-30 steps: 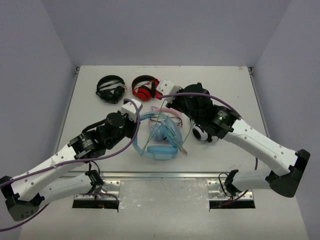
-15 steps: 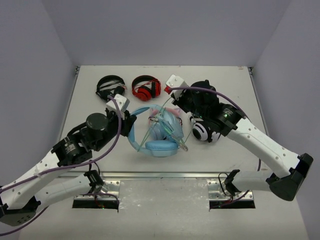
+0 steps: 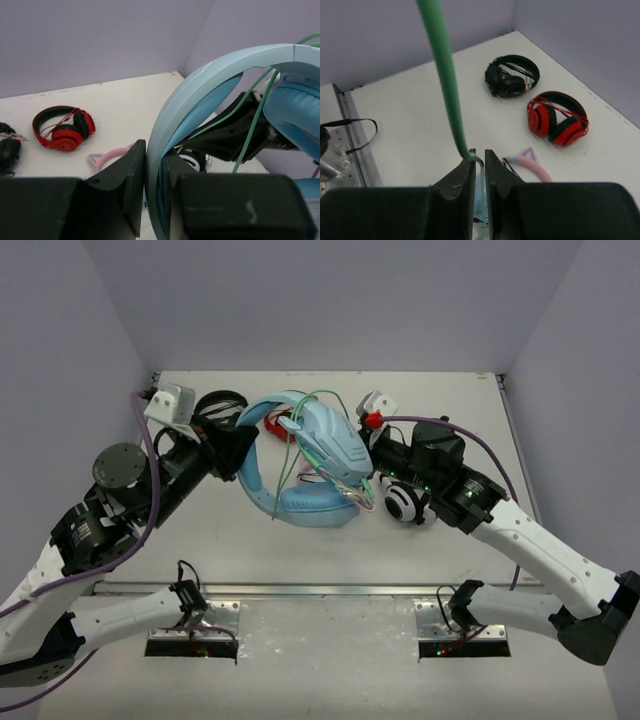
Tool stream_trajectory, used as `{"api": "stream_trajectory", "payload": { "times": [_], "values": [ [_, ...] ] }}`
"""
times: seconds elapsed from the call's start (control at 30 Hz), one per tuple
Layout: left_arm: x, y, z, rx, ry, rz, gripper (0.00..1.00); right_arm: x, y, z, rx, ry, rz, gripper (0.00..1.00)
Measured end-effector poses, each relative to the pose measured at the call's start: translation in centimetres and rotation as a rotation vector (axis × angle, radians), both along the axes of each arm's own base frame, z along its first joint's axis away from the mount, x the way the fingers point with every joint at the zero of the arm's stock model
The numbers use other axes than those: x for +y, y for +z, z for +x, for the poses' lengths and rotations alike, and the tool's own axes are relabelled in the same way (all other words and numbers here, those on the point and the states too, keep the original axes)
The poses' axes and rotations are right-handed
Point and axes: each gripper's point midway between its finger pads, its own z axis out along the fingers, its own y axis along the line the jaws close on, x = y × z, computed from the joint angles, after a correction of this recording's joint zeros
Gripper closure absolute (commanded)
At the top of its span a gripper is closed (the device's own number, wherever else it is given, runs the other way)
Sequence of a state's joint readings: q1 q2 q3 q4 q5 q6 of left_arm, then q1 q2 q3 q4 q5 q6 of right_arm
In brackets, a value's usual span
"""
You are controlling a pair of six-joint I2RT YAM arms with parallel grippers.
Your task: Wrap the headphones
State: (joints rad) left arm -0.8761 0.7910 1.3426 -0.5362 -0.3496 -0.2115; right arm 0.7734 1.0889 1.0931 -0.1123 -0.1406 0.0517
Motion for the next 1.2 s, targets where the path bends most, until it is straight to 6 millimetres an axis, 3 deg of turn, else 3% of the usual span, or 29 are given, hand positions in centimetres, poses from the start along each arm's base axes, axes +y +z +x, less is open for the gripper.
{"api": "stream_trajectory", "payload": {
  "times": [0.17, 0.3, 0.33, 0.37, 0.7, 0.9, 1.0, 1.2],
  "values": [
    [-0.5, 4.7, -0.8, -0.038, -0.048, -0.103, 1.0, 1.6, 0.9, -1.0, 0.018, 0.074, 0.119, 0.94],
    [-0.8, 6.9, -1.3, -0.052, -0.078, -0.182, 1.0, 2.4, 1.2, -1.4, 0.025, 0.116, 0.189, 0.92],
    [-0.9, 7.0, -1.4, -0.049, -0.081, -0.197, 1.0, 2.6, 1.2, -1.5, 0.027, 0.124, 0.203, 0.84],
    [-0.9, 7.2, -1.4, -0.045, -0.084, -0.209, 1.0, 2.7, 1.2, -1.6, 0.029, 0.132, 0.219, 0.83],
    [-0.7, 9.1, -1.8, -0.041, -0.089, -0.301, 1.0, 4.8, -0.8, -0.9, 0.088, 0.171, 0.27, 0.85],
    [1.1, 10.0, -1.2, -0.047, 0.007, -0.345, 1.0, 6.2, -5.0, -1.9, 0.158, 0.198, 0.254, 0.94],
    [2.5, 9.7, -0.7, -0.028, 0.084, -0.361, 1.0, 7.0, -7.5, -3.2, 0.192, 0.226, 0.229, 0.97],
    [4.5, 7.7, 0.9, 0.028, 0.252, -0.324, 1.0, 8.7, -9.1, -5.3, 0.196, 0.263, 0.227, 0.99]
  ]
}}
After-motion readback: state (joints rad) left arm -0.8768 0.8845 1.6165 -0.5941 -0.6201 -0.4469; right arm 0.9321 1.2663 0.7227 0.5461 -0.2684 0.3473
